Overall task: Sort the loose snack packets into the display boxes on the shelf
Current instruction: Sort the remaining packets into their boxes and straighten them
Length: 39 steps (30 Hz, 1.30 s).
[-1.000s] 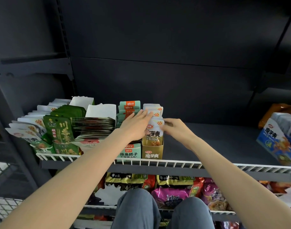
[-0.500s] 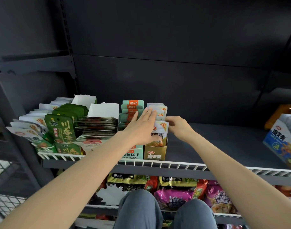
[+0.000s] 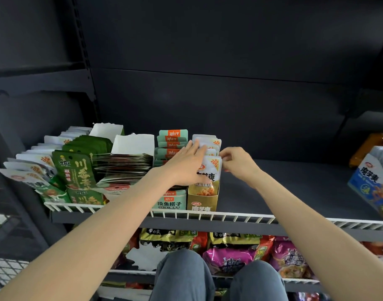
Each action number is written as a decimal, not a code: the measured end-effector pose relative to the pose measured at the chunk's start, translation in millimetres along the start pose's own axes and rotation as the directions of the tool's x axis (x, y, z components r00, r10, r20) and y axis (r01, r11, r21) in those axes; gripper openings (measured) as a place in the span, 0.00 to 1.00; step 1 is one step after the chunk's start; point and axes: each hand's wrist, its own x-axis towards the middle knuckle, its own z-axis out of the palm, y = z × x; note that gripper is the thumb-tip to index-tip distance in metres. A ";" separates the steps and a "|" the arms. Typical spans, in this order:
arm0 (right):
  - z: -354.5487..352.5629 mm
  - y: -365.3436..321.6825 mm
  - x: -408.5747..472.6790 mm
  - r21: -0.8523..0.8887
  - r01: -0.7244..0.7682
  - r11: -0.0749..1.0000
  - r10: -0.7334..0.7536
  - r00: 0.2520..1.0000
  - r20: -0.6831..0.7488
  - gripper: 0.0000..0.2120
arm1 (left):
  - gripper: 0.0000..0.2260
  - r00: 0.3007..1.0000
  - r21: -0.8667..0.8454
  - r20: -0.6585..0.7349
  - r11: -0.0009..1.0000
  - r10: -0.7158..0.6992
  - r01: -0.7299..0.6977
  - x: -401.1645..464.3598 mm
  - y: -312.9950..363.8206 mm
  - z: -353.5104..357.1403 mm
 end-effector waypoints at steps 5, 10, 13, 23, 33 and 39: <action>3.6 -12.5 -28.5 0.305 0.044 0.951 -0.043 0.999 -0.010 0.10 | 0.51 0.997 -0.410 -0.044 0.911 -0.062 0.039 -9.4 0.7 4.3; 14.3 -19.1 -39.1 0.289 0.026 0.957 -0.103 0.961 0.257 0.28 | 0.52 0.999 -0.406 -0.027 0.914 -0.019 0.006 -10.5 -3.4 5.7; 5.7 -16.5 -41.6 0.195 0.050 0.980 -0.100 0.961 0.257 0.40 | 0.54 1.000 -0.373 -0.025 0.928 -0.010 0.000 -11.6 -4.7 2.2; -9.1 -29.1 -29.6 -0.272 0.200 0.941 -0.129 0.958 0.257 0.44 | 0.50 1.000 0.092 -0.009 0.996 0.017 -0.016 -0.9 -5.8 -7.8; -15.7 0.9 5.4 0.283 0.011 0.959 0.021 0.994 -0.112 0.17 | 0.45 0.991 0.116 -0.125 0.993 0.050 -0.035 -1.5 -4.6 -8.4; -0.7 0.1 22.2 0.254 -0.037 0.966 0.049 0.998 -0.038 0.09 | 0.47 0.999 0.099 -0.031 0.994 0.039 -0.036 3.4 -10.0 -10.2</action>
